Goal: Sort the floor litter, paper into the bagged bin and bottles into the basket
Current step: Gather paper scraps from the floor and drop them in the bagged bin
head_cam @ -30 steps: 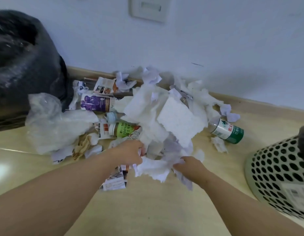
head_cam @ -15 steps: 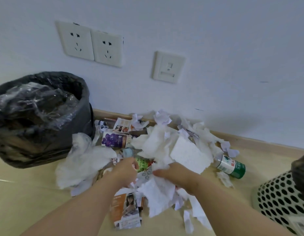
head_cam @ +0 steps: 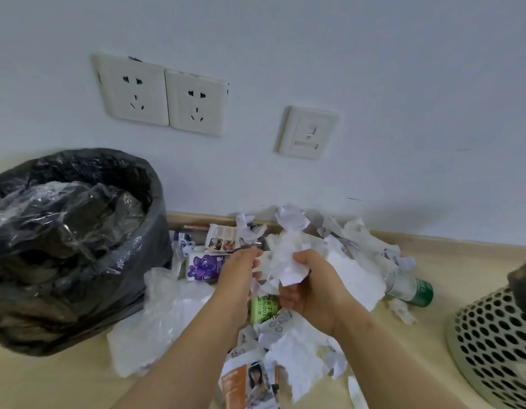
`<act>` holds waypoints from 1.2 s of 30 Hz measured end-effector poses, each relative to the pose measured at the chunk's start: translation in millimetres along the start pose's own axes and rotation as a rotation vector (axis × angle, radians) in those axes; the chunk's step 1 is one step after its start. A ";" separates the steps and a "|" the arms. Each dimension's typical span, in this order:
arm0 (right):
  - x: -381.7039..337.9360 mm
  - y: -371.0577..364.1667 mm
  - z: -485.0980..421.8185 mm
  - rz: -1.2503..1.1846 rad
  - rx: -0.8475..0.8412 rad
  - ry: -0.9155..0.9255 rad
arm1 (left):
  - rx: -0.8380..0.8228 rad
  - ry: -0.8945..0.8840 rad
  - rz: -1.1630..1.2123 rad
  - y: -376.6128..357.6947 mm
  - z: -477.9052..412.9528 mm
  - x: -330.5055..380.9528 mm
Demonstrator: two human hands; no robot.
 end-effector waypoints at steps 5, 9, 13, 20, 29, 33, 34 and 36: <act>31.2 -12.9 -9.3 0.301 -0.051 -0.077 | -0.064 0.051 0.134 -3.9 15.5 3.1; 36.5 -10.6 -27.9 0.428 0.009 0.030 | 0.022 0.064 0.088 18.3 8.3 -4.8; 33.8 11.0 -26.6 0.463 0.062 0.169 | -0.019 0.064 0.014 5.9 19.2 -25.4; 35.4 65.0 -21.8 0.518 0.128 0.239 | 0.144 0.078 -0.083 -15.0 26.5 -64.4; 78.0 113.3 -5.4 0.387 0.018 0.027 | 0.135 0.160 -0.498 -34.2 41.5 -115.4; 62.5 164.7 -15.3 0.663 0.379 0.177 | 0.106 0.110 -0.587 -27.8 42.8 -112.1; 53.0 180.6 -14.2 0.820 0.510 0.243 | 0.100 0.090 -0.592 -28.0 43.3 -109.4; 44.1 201.4 -14.3 1.041 0.668 0.275 | 0.105 0.049 -0.584 -27.5 41.7 -104.9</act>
Point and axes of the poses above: each hand's wrist, its own z-axis away from the middle knuckle, its own y-axis out of the back of the hand, x = y × z, the point moved 10 cm from there along -z, towards the middle knuckle, and after that the axes turned 9 degrees about x, right-handed, at the moved point
